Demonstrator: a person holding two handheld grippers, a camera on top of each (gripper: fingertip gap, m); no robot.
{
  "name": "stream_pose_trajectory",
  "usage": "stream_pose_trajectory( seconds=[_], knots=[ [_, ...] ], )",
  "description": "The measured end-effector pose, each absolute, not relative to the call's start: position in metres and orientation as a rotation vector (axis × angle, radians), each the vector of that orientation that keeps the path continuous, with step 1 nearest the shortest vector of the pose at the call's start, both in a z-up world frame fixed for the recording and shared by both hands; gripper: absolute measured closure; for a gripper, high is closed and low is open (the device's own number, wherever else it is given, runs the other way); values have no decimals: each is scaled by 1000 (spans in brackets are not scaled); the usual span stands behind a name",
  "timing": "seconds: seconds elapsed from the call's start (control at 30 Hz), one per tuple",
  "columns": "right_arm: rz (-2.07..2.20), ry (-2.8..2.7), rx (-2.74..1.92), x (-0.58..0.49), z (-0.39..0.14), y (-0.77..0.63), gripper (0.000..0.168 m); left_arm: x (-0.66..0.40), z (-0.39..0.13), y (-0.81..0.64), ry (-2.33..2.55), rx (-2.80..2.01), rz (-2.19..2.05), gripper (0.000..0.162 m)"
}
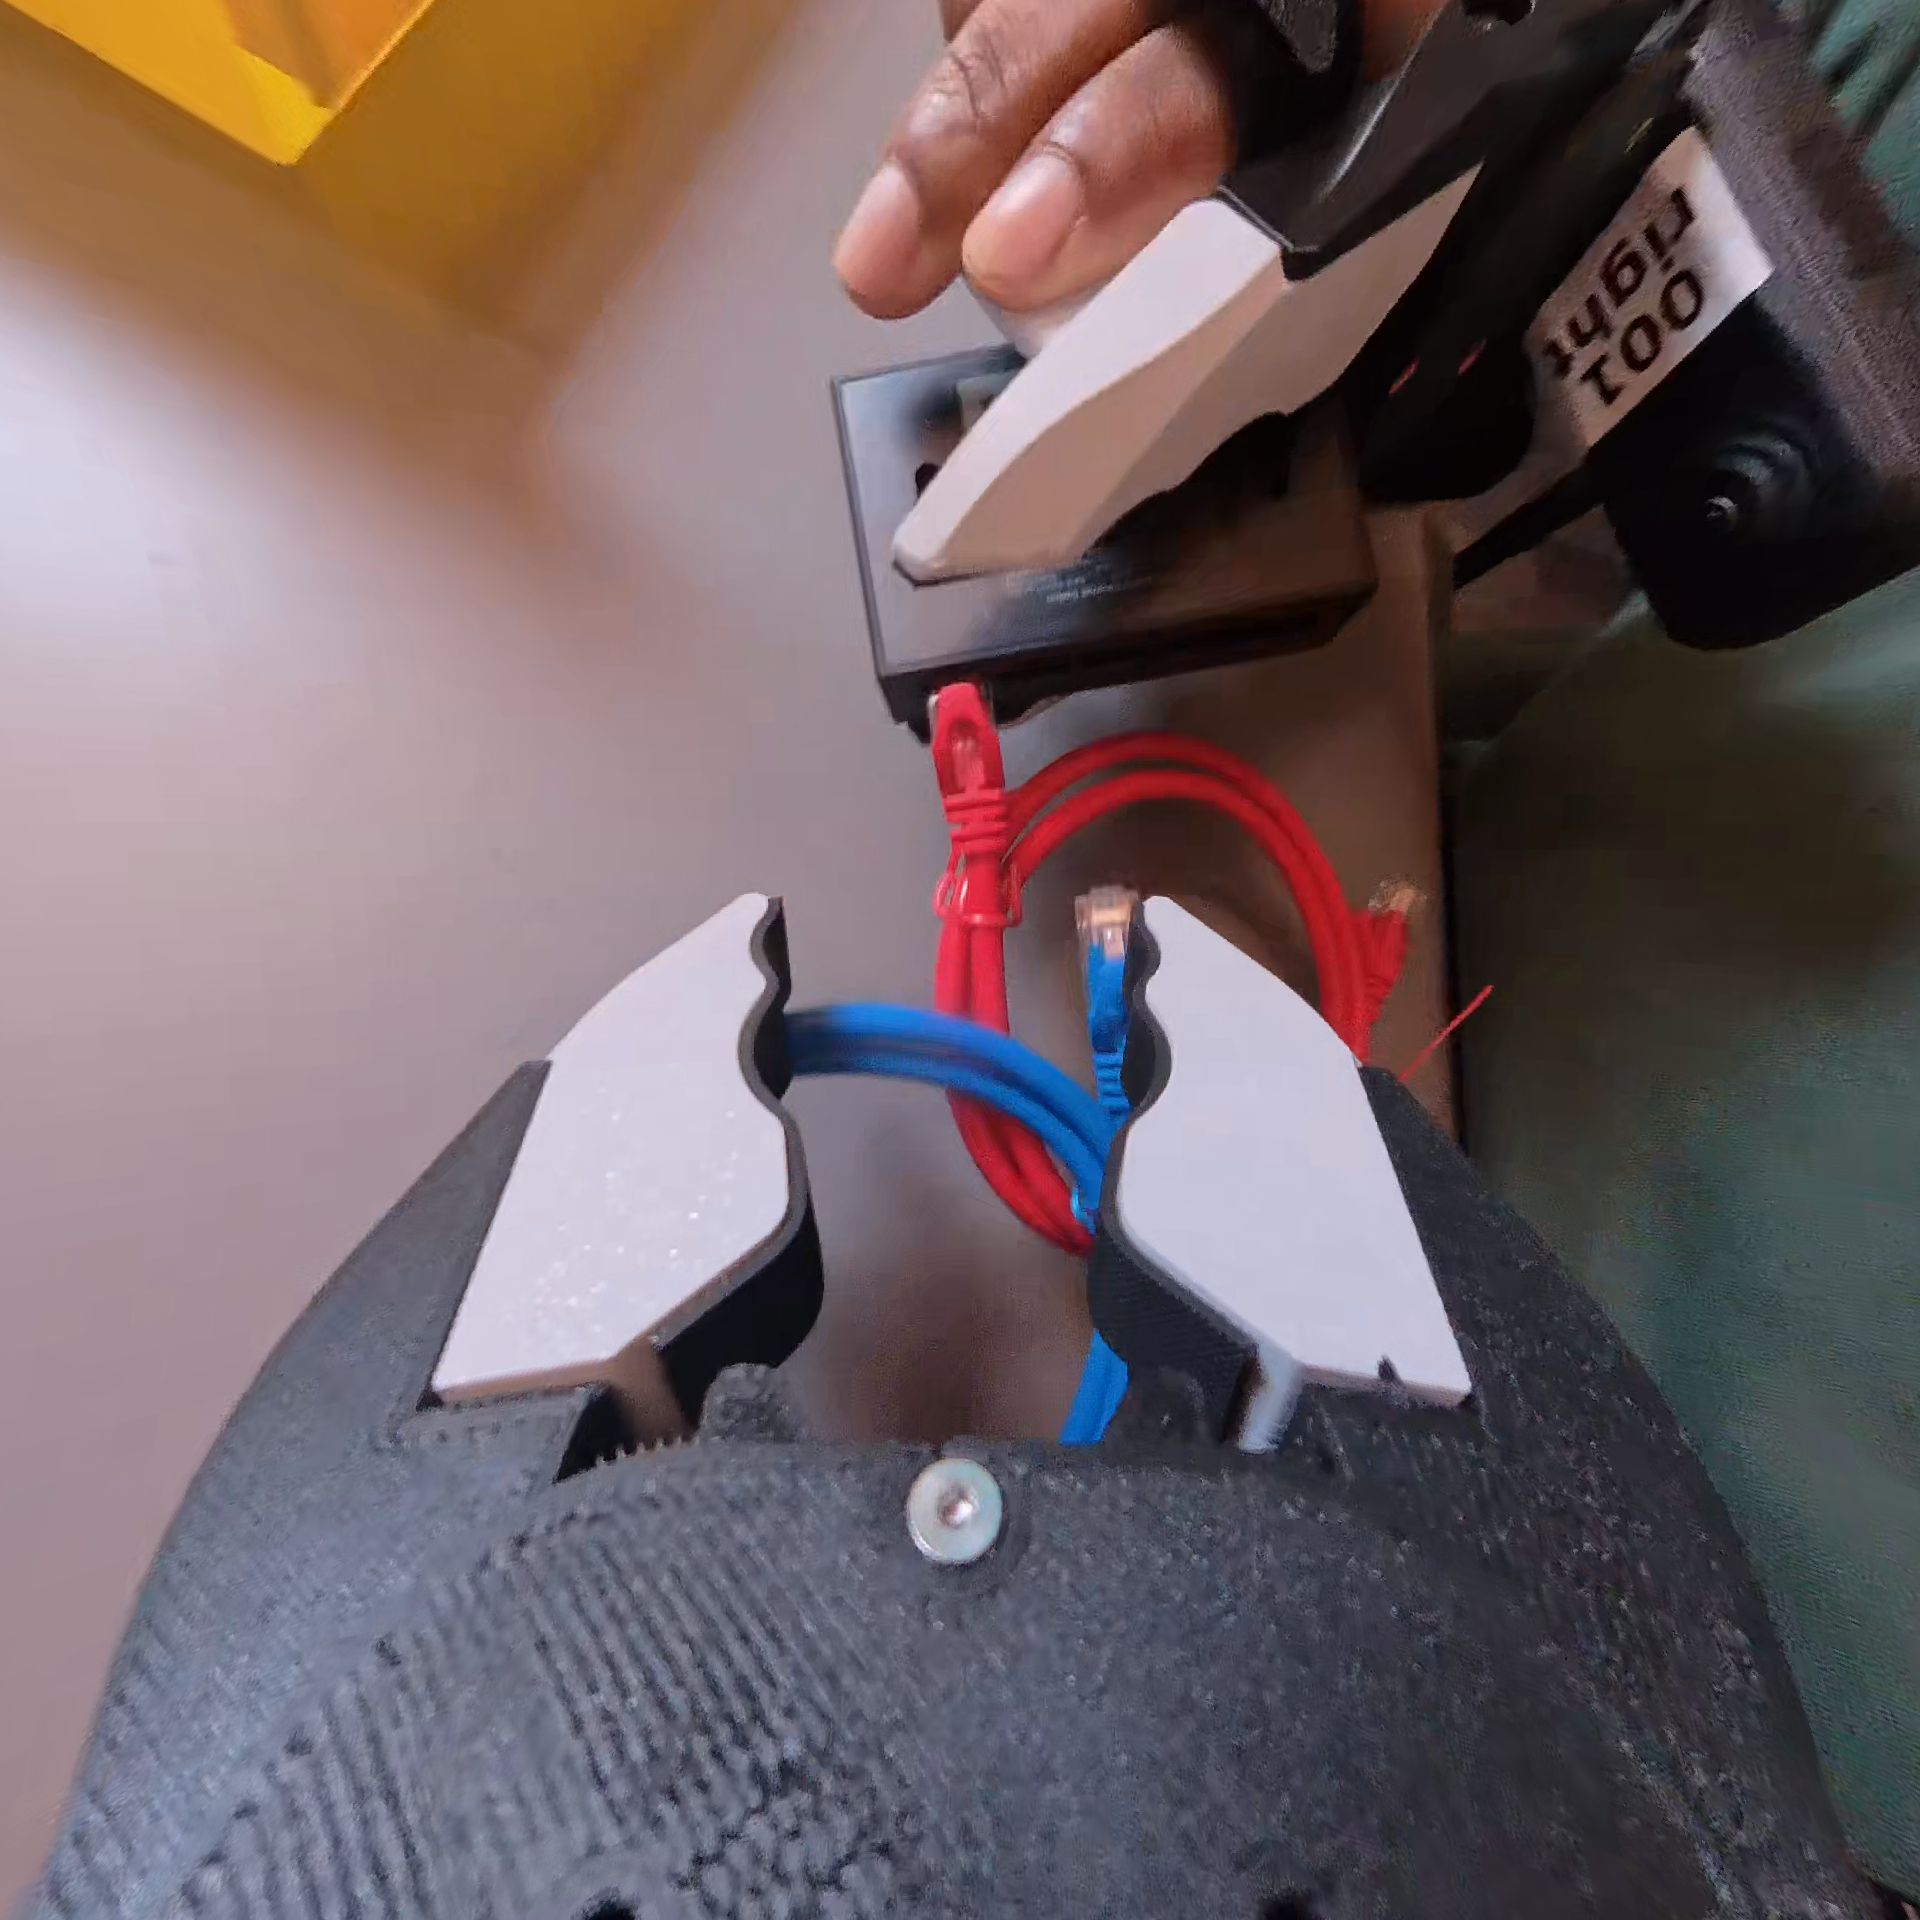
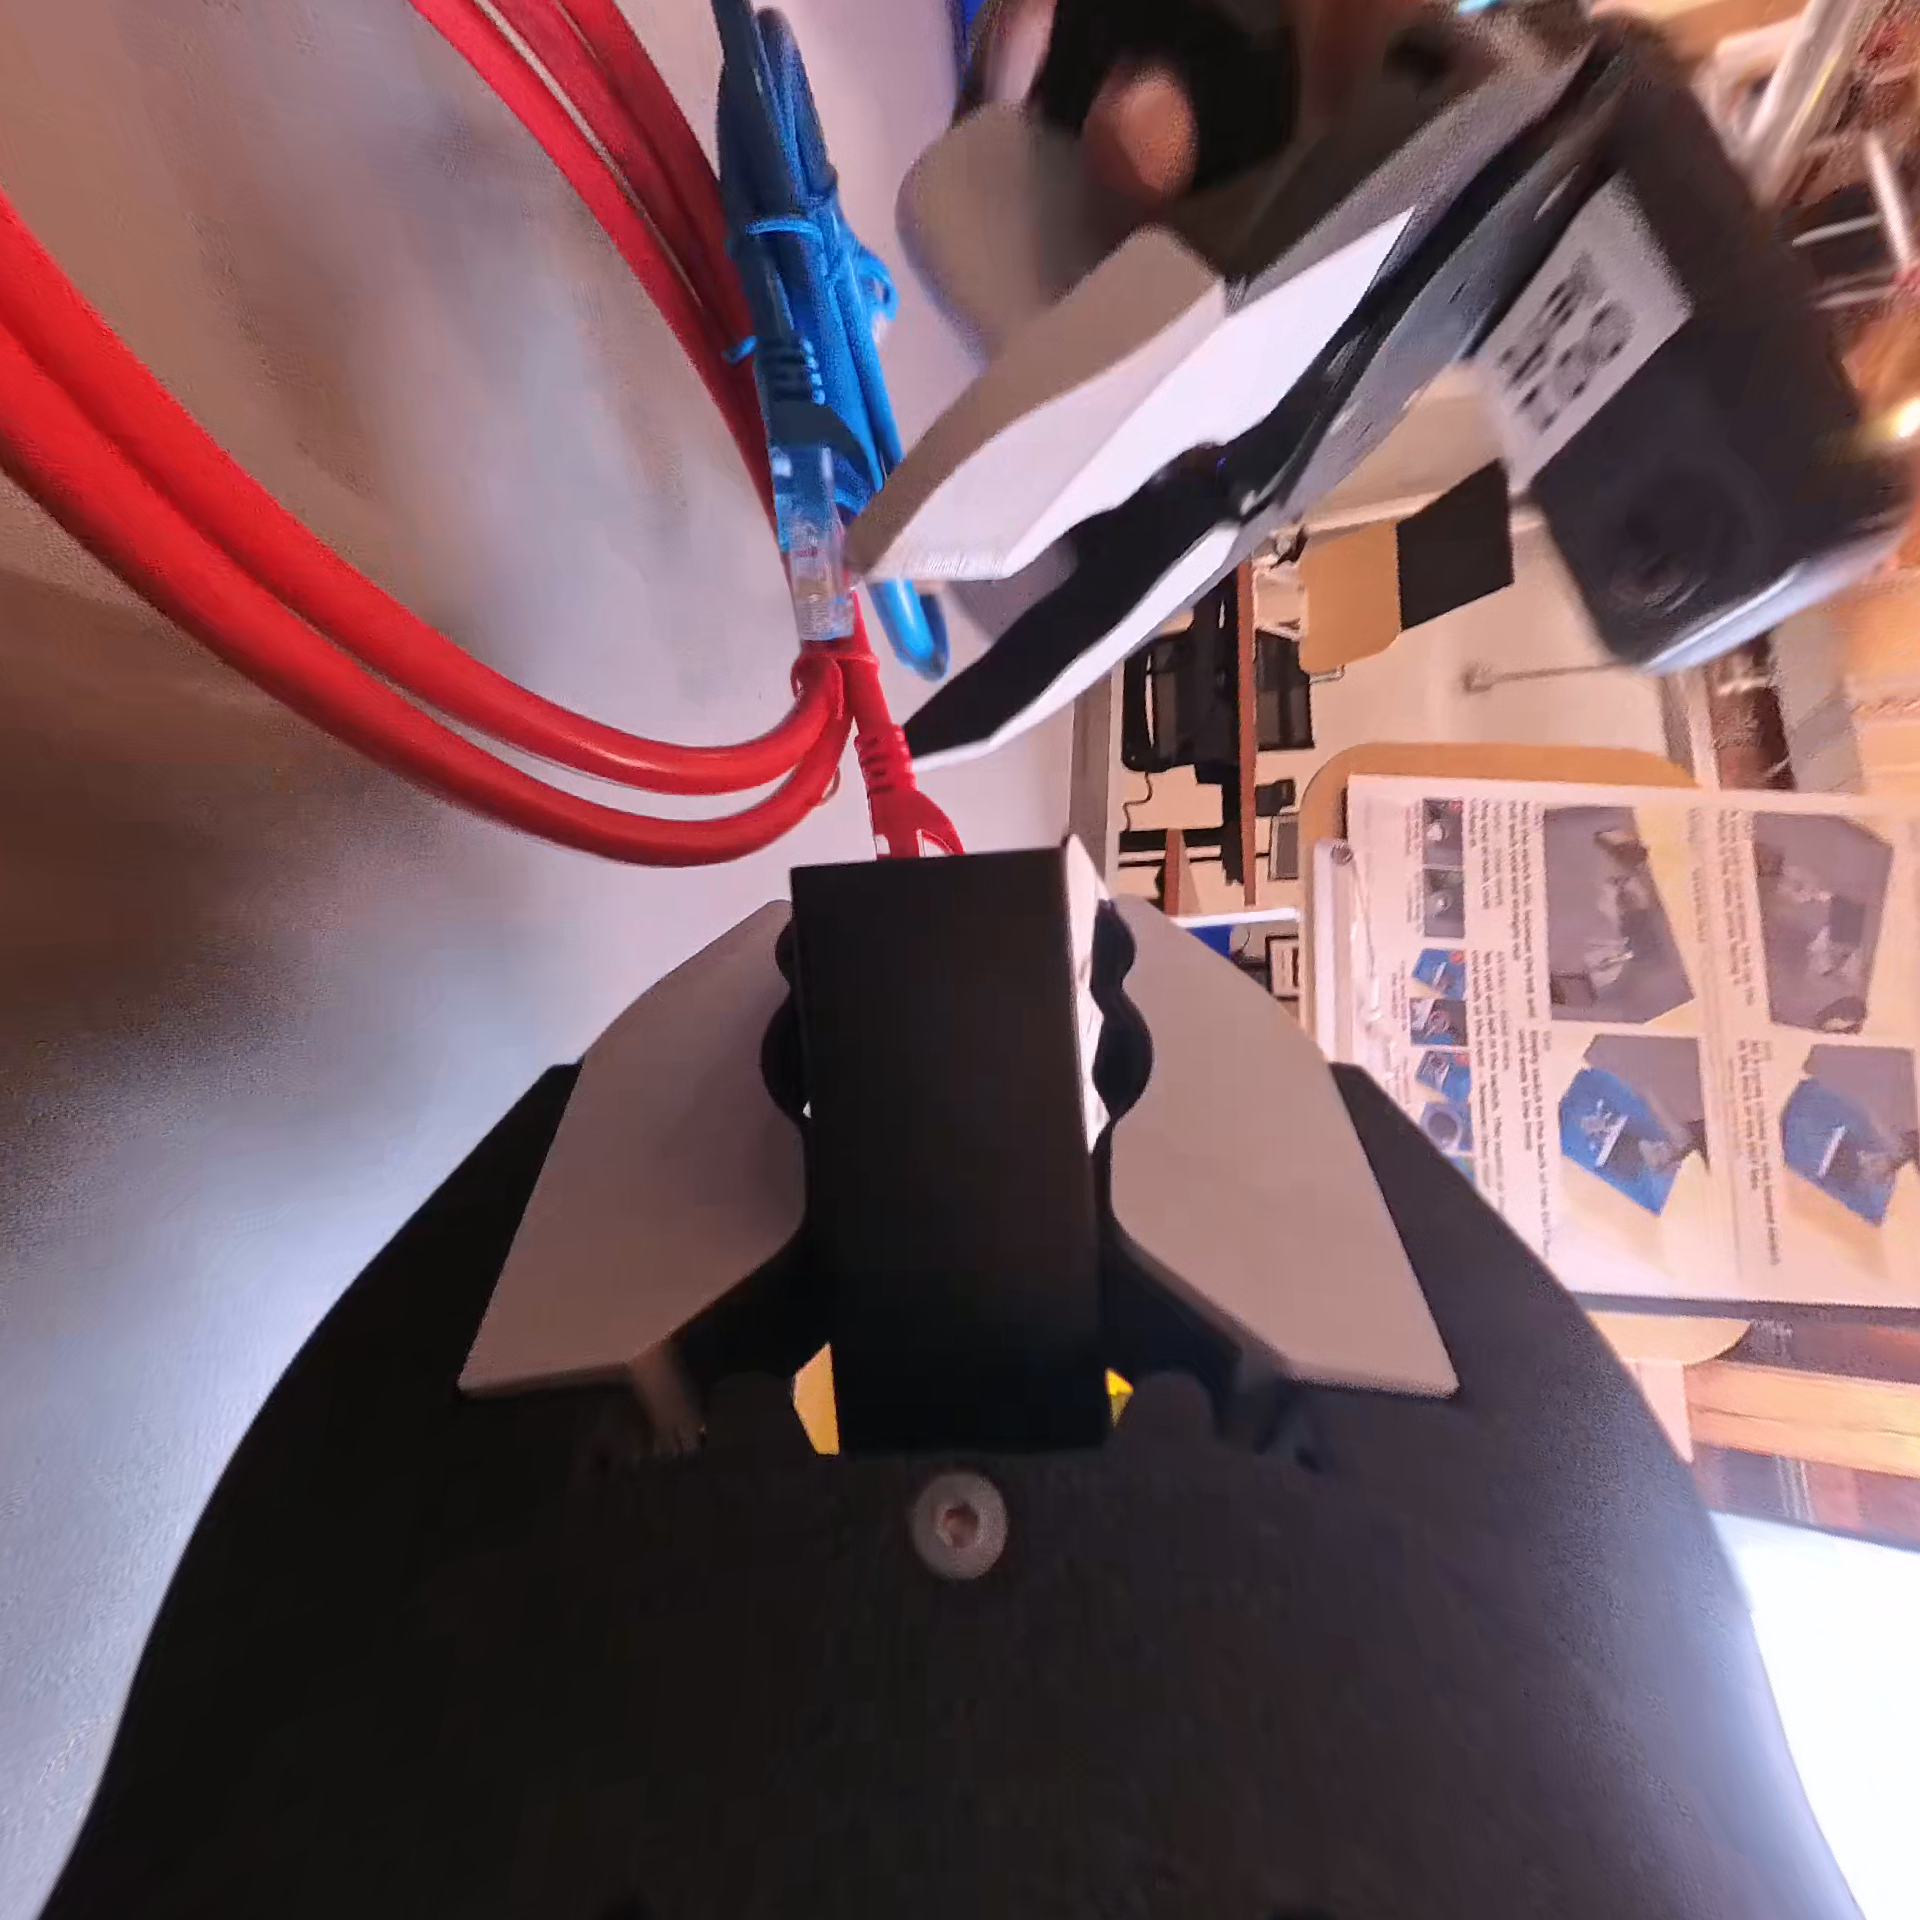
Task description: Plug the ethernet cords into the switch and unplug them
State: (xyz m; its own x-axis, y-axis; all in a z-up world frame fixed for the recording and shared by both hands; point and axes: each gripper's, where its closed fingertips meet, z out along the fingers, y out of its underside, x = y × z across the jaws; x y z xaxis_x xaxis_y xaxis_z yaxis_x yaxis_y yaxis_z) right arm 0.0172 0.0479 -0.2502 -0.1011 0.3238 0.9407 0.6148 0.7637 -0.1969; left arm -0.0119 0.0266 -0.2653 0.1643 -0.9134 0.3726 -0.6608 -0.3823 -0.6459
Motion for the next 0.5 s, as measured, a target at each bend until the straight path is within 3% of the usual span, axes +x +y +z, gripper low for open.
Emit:
stream_pose_trajectory(
  seconds=[0.07, 0.2, 0.5],
  knots=[
    [-280, -1706, -707, 12, -249, 41, 116, 1, -265, 16, 1512, -2070, -1217, 108],
    [-246, -1719, -708, 8, -254, 34, 115, 13, -269, 12, 1483, -2080, -1319, 146],
    [-409, -1772, -1011, 24, -283, 70, 114, 4, -279, 23, 1229, -2354, -1201, 147]
  ],
)
